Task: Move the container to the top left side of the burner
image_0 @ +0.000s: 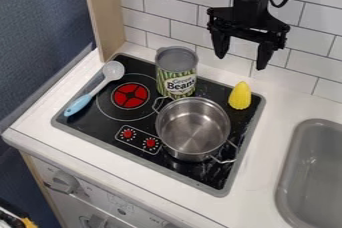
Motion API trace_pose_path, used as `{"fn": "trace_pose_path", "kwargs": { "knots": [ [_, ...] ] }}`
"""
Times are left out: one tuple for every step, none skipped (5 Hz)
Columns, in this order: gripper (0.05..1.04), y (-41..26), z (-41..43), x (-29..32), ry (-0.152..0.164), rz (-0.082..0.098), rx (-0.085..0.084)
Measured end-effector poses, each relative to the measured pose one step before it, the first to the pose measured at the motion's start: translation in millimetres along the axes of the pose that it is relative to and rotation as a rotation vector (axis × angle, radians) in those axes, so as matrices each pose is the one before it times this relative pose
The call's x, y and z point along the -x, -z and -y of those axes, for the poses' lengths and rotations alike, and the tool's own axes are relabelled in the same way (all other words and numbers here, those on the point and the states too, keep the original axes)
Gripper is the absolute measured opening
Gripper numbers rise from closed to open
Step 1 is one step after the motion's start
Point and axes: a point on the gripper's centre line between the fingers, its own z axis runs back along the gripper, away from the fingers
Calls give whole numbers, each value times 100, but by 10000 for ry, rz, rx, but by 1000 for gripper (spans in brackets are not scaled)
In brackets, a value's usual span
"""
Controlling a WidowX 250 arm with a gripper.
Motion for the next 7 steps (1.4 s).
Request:
{"fn": "trace_pose_path", "kwargs": {
  "knots": [
    [1000,1351,35,649,-101,-405,21],
    [1000,262,-1268,174,-1330,-171,451],
    [1000,-65,-1869,609,-1958,432,-633],
    [1000,-904,-1328,791,-2224,429,-605],
    [1000,-410,-1030,807,-1655,401,-501],
    [1000,-86,-396,215,-952,-137,-260],
    [1000,1457,-650,-1008,-1007,-266,-487]
  ]
}}
